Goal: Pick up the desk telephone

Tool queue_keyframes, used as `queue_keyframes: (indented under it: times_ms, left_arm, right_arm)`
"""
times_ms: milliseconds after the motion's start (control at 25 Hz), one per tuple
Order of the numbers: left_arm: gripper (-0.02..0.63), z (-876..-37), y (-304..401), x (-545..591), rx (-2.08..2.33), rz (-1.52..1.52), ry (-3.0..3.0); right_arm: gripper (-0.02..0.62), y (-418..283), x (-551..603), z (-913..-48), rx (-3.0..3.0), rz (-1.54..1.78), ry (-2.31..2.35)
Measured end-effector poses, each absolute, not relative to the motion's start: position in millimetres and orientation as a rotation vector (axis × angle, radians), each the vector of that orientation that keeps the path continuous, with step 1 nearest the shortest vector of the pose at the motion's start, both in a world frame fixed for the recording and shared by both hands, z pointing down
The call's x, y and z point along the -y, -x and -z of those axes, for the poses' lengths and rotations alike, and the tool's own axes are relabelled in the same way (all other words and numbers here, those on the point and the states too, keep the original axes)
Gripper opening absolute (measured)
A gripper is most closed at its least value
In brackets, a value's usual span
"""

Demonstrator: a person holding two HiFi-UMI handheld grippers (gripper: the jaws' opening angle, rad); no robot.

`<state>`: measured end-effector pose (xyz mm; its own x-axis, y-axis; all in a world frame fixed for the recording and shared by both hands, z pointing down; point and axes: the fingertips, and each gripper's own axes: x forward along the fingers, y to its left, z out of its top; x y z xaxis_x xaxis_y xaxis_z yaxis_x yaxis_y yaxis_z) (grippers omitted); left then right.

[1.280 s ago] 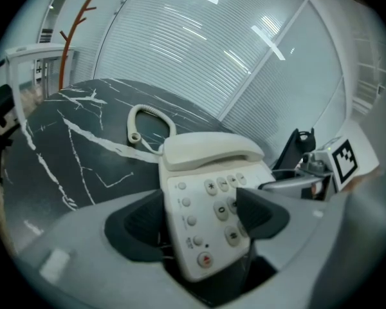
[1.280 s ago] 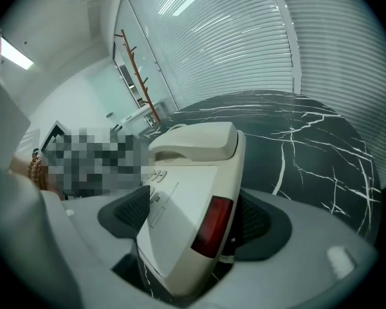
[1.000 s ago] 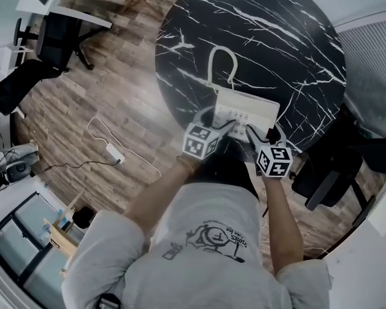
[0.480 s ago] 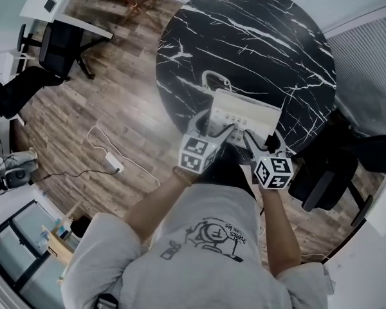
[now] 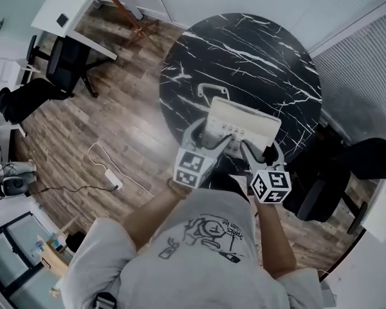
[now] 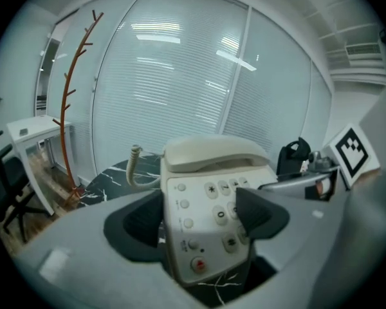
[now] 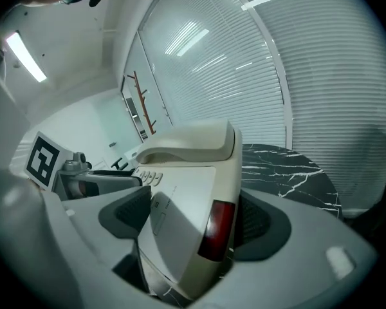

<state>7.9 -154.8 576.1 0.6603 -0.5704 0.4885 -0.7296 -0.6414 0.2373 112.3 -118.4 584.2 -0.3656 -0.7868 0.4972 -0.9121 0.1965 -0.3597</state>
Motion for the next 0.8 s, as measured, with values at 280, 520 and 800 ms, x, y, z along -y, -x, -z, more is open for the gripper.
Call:
queue_keyframes:
  times_ms: [280, 520, 800]
  left_arm:
    - [0.353, -505, -14, 160, 1.050, -0.469, -2.539]
    - [0.353, -447, -14, 161, 1.091, -0.389, -2.597]
    - [0.354, -380, -17, 160, 1.136, -0.286, -2.687]
  right_arm:
    - [0.396, -118, 125, -514, 2.312, -0.825, -1.711]
    - [0.397, -120, 129, -455, 2.359, -0.703, -1.767]
    - [0.397, -122, 129, -387, 2.405, -0.549, -1.830]
